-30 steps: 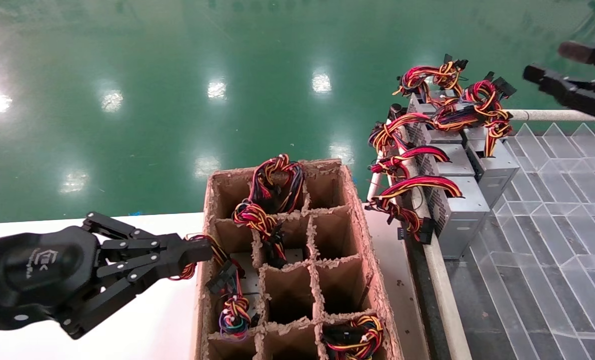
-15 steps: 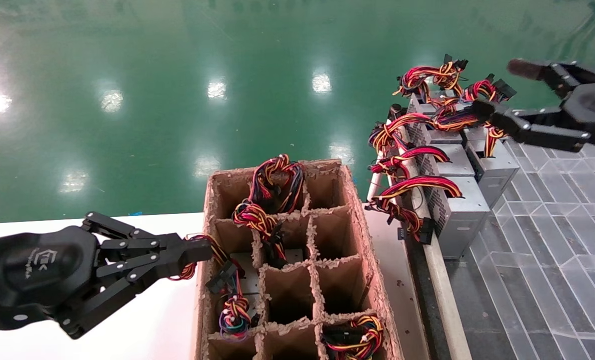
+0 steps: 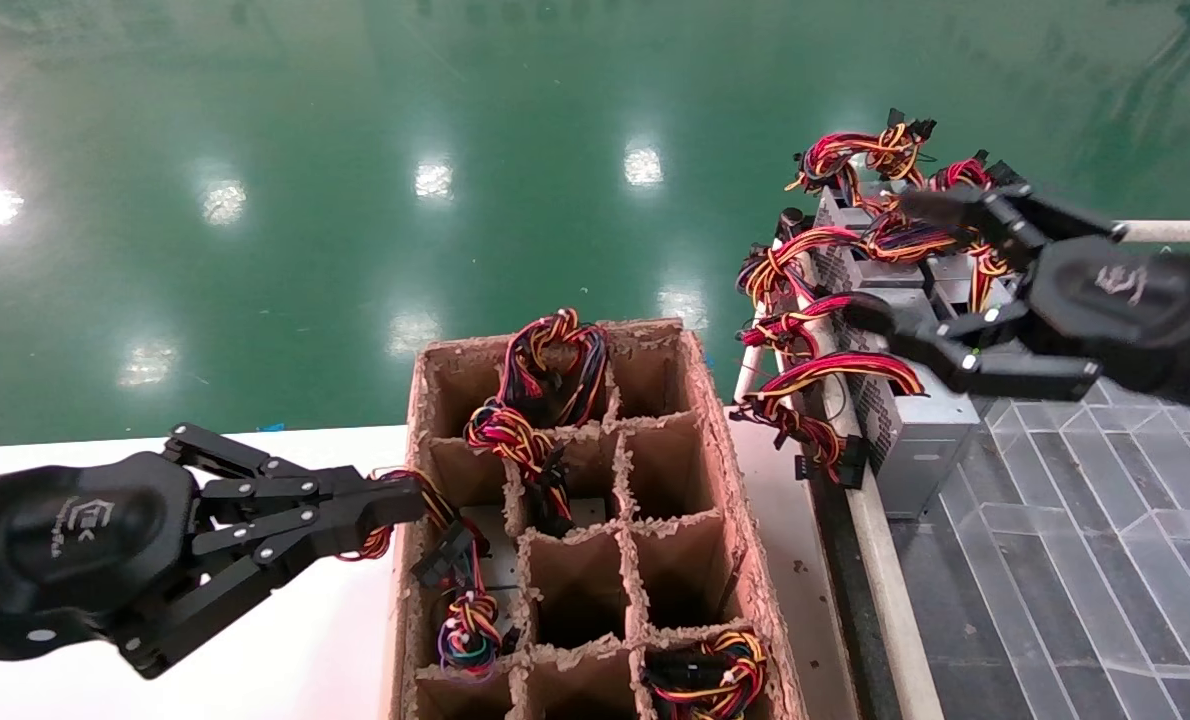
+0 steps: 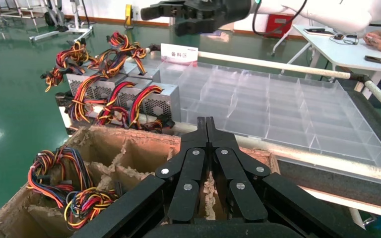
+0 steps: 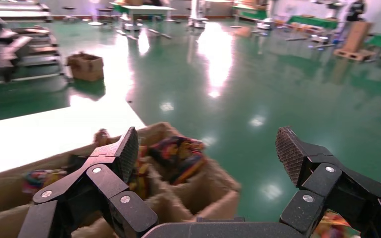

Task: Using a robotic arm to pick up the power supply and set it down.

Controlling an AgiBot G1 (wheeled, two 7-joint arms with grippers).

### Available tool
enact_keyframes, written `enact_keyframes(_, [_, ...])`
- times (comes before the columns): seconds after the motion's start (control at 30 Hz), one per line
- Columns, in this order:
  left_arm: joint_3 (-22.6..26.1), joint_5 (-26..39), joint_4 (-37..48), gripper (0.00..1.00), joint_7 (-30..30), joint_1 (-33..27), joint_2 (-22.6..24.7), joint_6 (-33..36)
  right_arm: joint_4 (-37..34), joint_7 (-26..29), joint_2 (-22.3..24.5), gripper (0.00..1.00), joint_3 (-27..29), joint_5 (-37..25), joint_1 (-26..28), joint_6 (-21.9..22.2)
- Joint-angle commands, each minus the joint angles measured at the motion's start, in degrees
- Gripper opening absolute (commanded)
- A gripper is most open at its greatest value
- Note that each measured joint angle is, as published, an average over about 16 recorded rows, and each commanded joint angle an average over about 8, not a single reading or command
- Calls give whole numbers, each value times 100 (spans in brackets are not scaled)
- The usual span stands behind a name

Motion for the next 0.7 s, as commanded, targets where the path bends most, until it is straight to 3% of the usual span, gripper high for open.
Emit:
enact_keyframes(0.03, [0, 0, 0, 100, 0, 0, 0, 0, 246, 100, 7, 100, 39, 44, -142, -14])
enact_keyframes(0.7, [0, 0, 0, 100, 0, 0, 0, 0, 2611, 1058, 76, 100, 410, 462, -1507, -151])
